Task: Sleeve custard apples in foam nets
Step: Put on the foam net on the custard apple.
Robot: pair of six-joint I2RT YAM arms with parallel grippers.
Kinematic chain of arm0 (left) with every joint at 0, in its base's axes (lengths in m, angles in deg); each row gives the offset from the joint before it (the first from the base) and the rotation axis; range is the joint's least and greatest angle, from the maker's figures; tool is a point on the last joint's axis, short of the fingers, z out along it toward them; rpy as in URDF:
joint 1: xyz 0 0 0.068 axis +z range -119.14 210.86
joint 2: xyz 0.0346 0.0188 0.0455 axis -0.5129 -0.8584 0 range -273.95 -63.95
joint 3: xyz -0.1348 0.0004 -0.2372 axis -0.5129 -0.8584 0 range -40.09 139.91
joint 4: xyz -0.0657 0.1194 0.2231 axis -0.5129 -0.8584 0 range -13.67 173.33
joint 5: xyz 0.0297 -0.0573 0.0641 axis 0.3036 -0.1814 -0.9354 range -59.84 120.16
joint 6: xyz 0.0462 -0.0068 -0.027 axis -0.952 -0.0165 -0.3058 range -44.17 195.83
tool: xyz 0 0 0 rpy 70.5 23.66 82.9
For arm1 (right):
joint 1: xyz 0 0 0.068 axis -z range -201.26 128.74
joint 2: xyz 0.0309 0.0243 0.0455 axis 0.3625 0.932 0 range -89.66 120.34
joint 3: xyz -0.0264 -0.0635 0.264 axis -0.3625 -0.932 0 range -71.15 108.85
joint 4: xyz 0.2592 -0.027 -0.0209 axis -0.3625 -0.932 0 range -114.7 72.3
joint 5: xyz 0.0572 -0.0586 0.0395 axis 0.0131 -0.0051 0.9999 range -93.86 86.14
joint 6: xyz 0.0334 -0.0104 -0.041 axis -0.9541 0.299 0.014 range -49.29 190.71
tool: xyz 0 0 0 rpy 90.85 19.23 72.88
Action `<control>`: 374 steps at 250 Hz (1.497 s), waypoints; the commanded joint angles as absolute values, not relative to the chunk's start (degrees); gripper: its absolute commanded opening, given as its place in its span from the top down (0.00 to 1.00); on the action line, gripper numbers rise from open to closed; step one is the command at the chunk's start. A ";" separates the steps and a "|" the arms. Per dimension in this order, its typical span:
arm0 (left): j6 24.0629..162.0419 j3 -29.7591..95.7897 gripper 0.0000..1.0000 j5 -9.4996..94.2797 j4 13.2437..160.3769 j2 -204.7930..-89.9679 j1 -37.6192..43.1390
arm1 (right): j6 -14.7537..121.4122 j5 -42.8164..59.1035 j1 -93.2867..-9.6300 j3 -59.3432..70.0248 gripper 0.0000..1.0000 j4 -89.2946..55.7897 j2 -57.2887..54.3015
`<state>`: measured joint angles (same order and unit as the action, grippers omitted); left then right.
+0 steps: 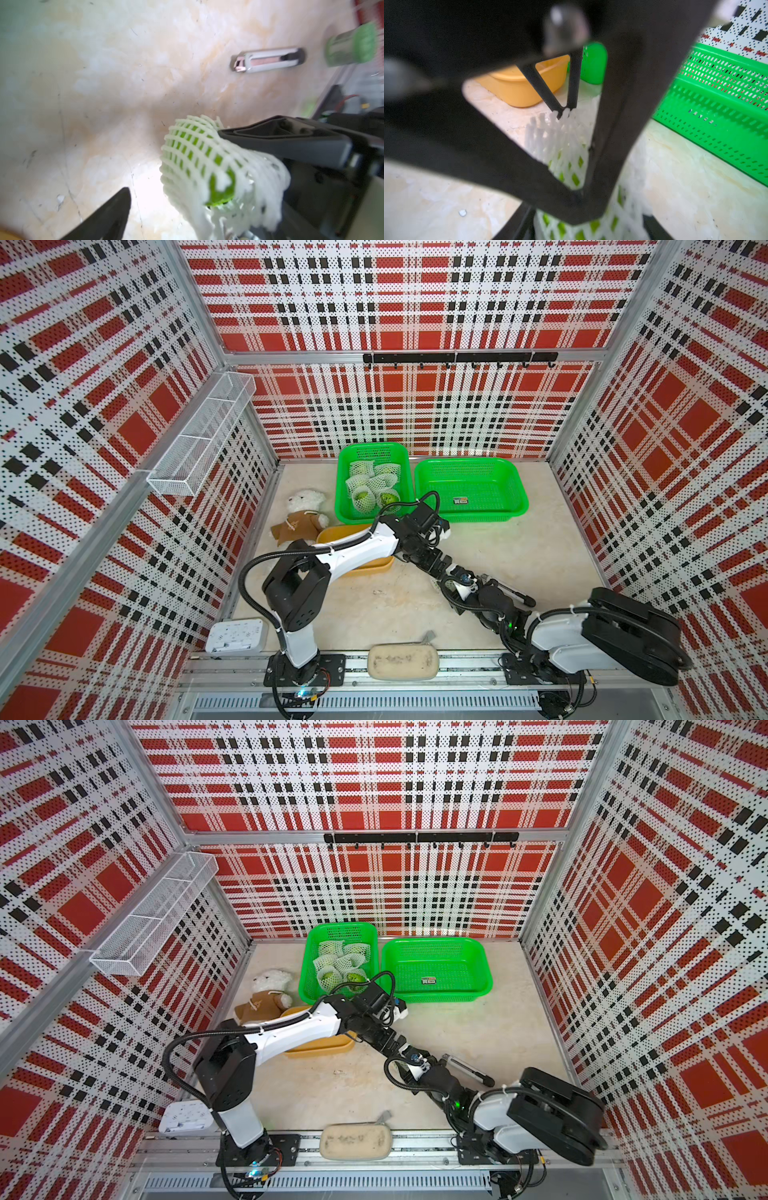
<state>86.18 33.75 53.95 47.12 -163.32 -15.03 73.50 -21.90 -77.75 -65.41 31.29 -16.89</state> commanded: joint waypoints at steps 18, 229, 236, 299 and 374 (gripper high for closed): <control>89.70 26.86 0.00 66.36 60.22 -150.51 -8.51 | 69.04 -19.31 -77.14 -61.33 0.51 6.56 -29.52; 98.59 5.27 0.01 76.56 82.07 -123.38 5.50 | 59.12 10.97 -59.39 -3.11 0.46 -81.25 4.05; 98.73 5.13 0.01 76.74 82.24 -123.37 5.46 | 60.23 11.62 -58.70 -1.14 0.46 -80.79 6.62; 98.57 4.78 0.01 76.63 82.43 -123.96 5.48 | 66.88 12.09 -57.08 17.51 0.36 -82.46 25.81; 98.31 4.47 0.01 76.01 82.63 -126.78 5.27 | 67.28 12.84 -55.60 23.07 0.11 -81.15 26.33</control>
<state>98.12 4.99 75.98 81.24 -125.80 5.08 65.72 11.85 -56.15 22.17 -81.12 28.03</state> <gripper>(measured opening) 0.994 0.875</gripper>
